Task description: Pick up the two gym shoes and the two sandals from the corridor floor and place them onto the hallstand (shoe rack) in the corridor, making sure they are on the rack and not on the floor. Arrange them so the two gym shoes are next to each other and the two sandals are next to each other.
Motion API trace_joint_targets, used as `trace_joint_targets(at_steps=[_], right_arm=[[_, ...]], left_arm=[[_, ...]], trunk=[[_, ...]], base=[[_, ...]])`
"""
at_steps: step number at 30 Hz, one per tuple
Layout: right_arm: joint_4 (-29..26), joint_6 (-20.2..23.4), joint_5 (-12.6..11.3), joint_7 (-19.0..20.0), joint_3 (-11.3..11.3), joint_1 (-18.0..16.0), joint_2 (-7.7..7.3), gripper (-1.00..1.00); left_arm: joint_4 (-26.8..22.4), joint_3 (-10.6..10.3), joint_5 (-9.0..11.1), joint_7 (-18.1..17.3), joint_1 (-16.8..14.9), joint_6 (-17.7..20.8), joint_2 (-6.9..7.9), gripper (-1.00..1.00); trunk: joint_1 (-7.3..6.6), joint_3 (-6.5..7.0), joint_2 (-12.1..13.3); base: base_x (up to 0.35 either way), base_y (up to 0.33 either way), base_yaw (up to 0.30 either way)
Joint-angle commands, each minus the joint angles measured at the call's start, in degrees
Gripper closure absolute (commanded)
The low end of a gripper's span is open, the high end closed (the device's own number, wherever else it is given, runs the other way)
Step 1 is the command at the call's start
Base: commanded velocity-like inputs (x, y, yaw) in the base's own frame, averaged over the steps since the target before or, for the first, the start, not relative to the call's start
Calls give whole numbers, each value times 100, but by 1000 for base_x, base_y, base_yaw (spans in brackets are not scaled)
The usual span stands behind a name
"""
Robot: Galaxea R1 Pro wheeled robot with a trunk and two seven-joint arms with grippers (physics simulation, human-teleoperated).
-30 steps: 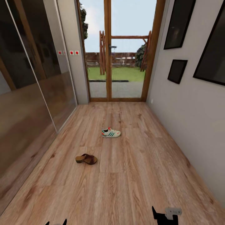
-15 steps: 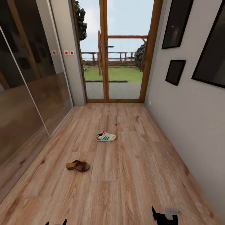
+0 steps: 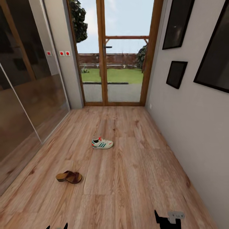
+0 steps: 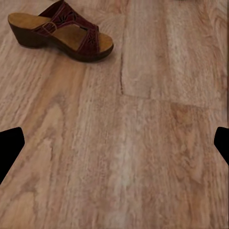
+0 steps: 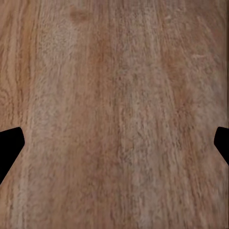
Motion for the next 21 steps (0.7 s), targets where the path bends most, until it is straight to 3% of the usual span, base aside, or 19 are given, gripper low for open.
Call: trace_joint_targets(at_steps=[1, 21], right_arm=[[5, -15, -9, 50, -46, -3, 0, -100], [5, -15, -8, 50, -46, -3, 1, -100]], left_arm=[[5, 7, 60, -59, -3, -2, 1, -100], [5, 16, 77, -59, -3, -2, 8, -100]], trunk=[[1, -5, -2], [1, -5, -2]], base=[[231, -203, 0], [231, -203, 0]])
